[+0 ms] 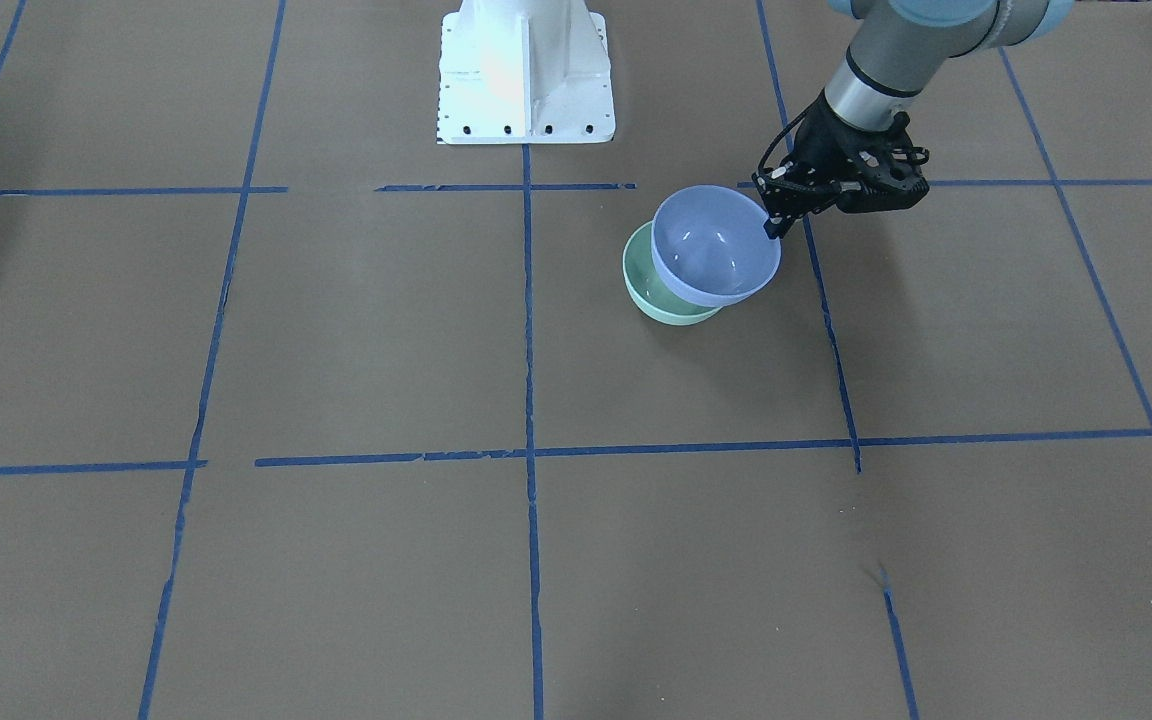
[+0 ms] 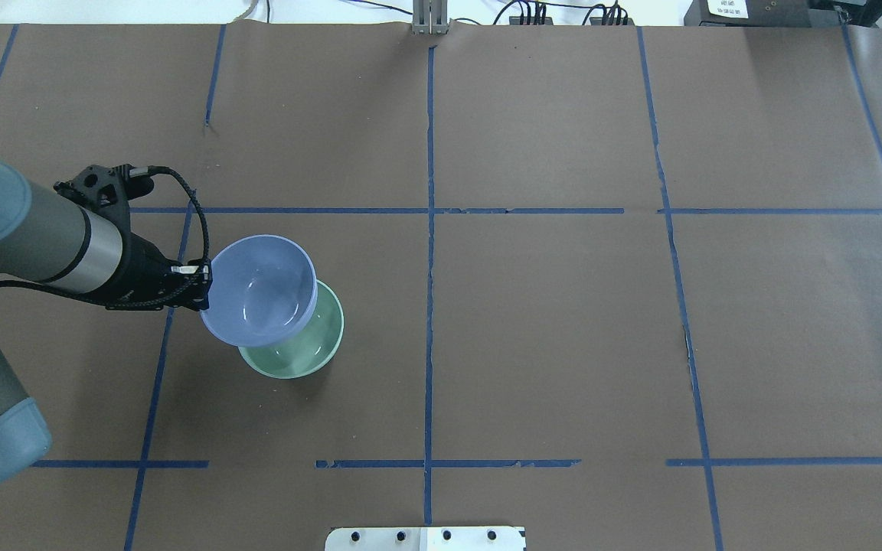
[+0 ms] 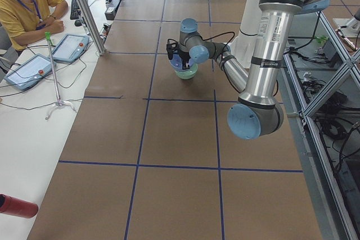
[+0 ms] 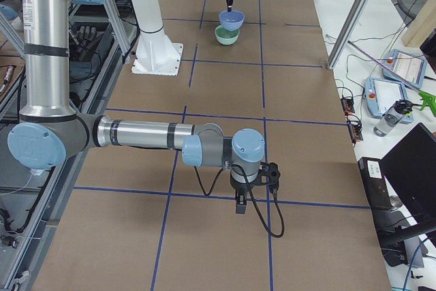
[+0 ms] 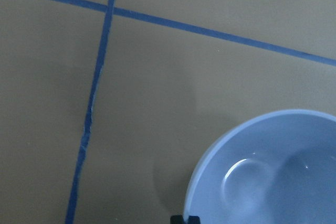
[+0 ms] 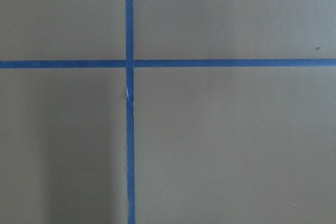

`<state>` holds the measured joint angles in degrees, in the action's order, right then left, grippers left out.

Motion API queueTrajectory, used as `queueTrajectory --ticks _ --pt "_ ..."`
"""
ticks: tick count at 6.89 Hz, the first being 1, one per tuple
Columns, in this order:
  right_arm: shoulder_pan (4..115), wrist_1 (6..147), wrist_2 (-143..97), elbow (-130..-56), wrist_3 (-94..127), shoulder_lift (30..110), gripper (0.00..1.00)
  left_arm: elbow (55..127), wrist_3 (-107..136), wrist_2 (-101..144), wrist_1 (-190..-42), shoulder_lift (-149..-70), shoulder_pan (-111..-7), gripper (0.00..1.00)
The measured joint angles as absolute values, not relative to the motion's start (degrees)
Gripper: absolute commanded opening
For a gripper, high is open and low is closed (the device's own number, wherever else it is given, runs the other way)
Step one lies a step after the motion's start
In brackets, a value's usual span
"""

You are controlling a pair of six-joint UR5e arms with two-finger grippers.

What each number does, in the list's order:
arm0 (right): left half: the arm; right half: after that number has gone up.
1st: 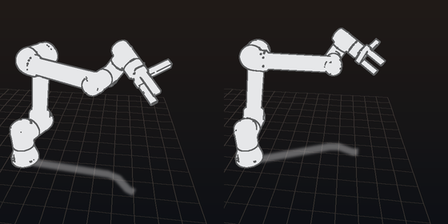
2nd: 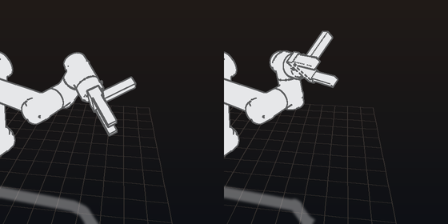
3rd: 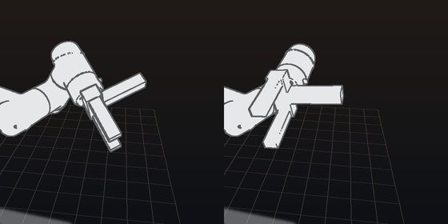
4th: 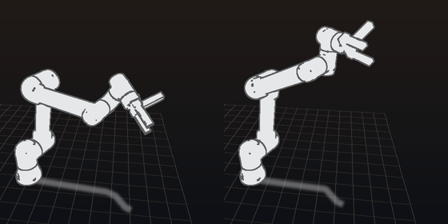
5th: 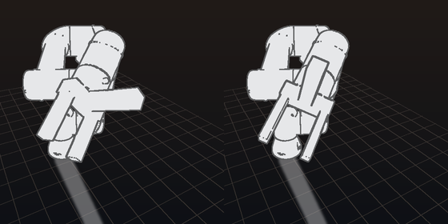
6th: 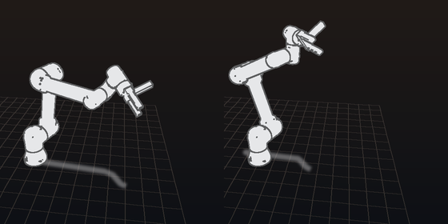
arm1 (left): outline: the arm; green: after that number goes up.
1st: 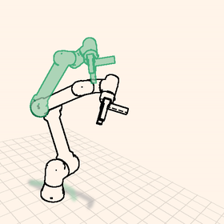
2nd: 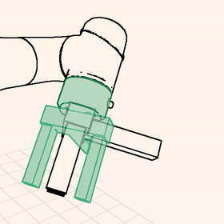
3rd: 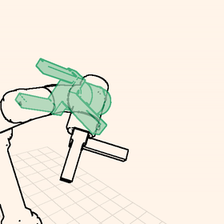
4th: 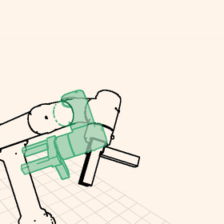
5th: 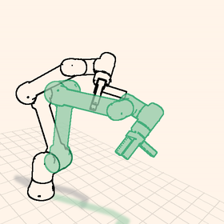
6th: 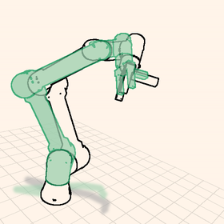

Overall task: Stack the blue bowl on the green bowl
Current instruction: 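Lift the blue bowl with the left gripper and carry it over the green bowl, then lower the blue bowl into the green bowl and open the left gripper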

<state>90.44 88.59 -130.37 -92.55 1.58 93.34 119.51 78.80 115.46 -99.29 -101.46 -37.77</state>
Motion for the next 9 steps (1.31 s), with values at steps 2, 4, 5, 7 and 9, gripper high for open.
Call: queueTrajectory --ticks 2,4,5,7,9 --pt "90.4 88.6 -130.4 -92.5 1.6 93.3 1.00 118.6 81.2 113.2 -98.6 -102.6 -34.9 0.00" --pt "90.4 88.6 -130.3 -92.5 1.6 93.3 1.00 116.8 82.5 112.2 -98.8 -103.4 -33.2 0.00" --pt "90.4 88.6 -130.3 -92.5 1.6 93.3 1.00 115.2 82.9 111.7 -99.0 -103.9 -32.8 0.00" --pt "90.4 88.6 -130.3 -92.5 1.6 93.3 1.00 113.7 82.8 111.3 -99.2 -104.3 -32.5 0.78" --pt "90.4 88.6 -130.3 -92.5 1.6 93.3 1.00 113.7 82.8 111.4 -99.2 -104.5 -32.6 1.00"
